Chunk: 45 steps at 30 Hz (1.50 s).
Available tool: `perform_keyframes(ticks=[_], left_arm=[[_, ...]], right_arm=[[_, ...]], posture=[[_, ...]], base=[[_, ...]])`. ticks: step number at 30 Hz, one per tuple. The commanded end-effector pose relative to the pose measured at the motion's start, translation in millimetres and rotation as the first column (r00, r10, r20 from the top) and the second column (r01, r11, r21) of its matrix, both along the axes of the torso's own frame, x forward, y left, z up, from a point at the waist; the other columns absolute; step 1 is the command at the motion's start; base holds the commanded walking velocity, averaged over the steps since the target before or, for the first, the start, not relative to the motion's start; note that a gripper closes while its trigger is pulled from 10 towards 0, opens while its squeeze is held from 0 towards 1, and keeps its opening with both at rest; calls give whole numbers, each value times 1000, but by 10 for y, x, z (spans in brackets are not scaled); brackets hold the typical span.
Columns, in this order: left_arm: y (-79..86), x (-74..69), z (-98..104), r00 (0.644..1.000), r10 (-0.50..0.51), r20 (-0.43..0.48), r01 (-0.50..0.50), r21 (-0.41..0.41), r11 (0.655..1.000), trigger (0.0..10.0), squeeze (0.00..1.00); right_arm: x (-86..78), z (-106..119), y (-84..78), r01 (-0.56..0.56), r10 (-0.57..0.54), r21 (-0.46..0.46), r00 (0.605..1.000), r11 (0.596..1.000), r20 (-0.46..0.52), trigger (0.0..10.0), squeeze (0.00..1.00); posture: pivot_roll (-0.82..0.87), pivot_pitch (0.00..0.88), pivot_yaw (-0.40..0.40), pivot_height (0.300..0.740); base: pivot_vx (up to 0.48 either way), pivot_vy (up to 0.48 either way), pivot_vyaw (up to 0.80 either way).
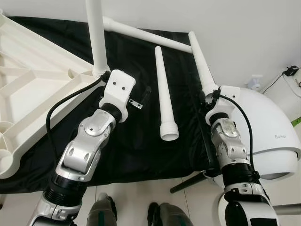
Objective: Building children table
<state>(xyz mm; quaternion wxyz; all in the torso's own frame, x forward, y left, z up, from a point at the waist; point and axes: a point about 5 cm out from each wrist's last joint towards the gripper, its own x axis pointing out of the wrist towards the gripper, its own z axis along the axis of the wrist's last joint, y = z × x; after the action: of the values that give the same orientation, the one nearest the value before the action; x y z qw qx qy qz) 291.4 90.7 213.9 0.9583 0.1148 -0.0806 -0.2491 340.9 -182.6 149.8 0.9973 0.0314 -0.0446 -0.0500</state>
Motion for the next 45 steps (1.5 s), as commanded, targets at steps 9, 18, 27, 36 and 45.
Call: perform_keyframes(ticks=[9, 18, 27, 36, 45], left_arm=[[-97, -60, -26, 993, -112, -31, 112, 14, 994, 10000, 0], [-104, -60, -21, 992, -118, -33, 119, 14, 993, 10000, 0], [-98, -68, -23, 993, -116, -37, 117, 15, 993, 10000, 0], [-92, -74, -21, 993, -115, -37, 115, 16, 993, 10000, 0], [-93, -77, -19, 993, -115, -38, 116, 15, 993, 10000, 0]], right_arm=[[-125, 153, -84, 32, -35, 27, 991, 999, 126, 10000, 0], [-201, 2, -9, 23, -25, 40, 998, 999, 52, 10000, 0], [-259, -130, 77, 8, -8, 59, 1000, 998, -3, 10000, 0], [-286, -175, 130, -30, 31, 63, 999, 998, -28, 10000, 0], [-326, -223, 293, -154, 159, 70, 985, 986, -61, 10000, 0]], posture=[[40, 136, -88, 740], [40, 141, -87, 740], [44, 146, -88, 740], [45, 148, -88, 740], [46, 149, -87, 740]], base=[[0, 0, 0], [0, 0, 0], [0, 0, 0], [0, 0, 0], [0, 0, 0]])
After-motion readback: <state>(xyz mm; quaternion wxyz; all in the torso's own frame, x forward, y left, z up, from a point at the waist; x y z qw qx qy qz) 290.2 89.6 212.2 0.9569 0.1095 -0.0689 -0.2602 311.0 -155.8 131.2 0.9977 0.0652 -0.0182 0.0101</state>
